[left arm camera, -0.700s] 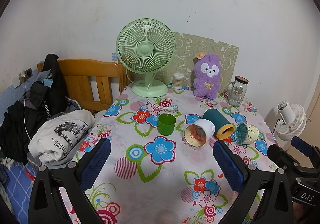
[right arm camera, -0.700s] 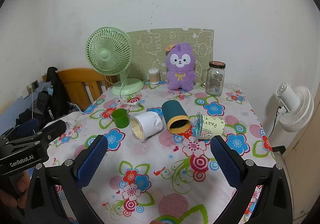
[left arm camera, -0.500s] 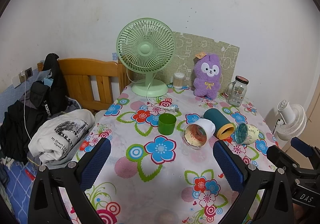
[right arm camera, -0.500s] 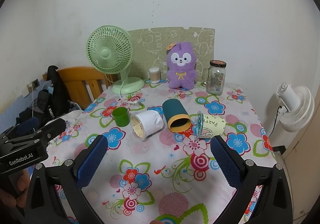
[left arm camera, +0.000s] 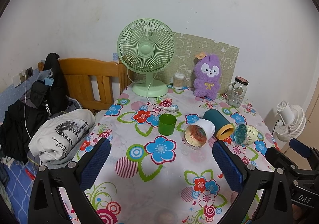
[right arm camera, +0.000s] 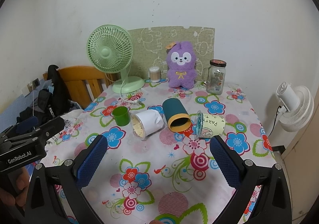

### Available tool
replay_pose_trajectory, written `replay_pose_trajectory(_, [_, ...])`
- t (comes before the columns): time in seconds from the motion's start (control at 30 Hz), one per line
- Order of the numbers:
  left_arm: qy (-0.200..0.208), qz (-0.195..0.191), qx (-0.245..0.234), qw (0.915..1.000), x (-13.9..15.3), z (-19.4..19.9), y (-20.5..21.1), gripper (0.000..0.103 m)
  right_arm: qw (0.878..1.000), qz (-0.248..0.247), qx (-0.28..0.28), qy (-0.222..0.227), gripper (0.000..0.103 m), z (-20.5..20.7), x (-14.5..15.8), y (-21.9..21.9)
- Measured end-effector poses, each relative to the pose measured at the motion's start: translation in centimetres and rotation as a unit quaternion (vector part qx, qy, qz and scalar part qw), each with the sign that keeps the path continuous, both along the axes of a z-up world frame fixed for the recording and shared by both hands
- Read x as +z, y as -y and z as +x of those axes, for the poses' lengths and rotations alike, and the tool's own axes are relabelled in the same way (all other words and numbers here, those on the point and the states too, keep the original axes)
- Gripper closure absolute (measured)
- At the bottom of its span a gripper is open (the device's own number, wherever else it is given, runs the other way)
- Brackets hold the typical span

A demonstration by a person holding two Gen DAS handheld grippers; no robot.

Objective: Flip cup upside down

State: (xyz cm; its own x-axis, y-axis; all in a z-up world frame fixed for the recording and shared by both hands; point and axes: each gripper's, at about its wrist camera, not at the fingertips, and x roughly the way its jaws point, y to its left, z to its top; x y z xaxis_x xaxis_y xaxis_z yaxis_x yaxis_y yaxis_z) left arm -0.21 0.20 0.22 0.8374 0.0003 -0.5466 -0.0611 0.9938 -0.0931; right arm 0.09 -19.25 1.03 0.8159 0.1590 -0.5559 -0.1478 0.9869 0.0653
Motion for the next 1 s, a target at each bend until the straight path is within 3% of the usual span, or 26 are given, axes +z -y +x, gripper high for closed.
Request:
replay_pose_trajectory(0.67, [-0.019, -0.002, -0.001, 0.9998, -1.2, 1.5, 0.0, 0.000, 1.000, -0.004, 0.004, -0.022, 0.000, 2.0, -1.1, 0.3])
replay_pose_trajectory(0.83, [-0.040, -0.002, -0.005, 0.9992, -2.3, 2.9, -0.1, 0.000, 0.999, -0.028, 0.011, -0.029, 0.000, 4.1, -1.3, 0.2])
replay_pose_trajectory(1.0, [-0.043, 0.021, -0.019, 0.9987, -2.4, 5.0, 0.6, 0.000, 0.997, -0.054, 0.023, -0.045, 0.000, 7.7, -1.4, 0.1])
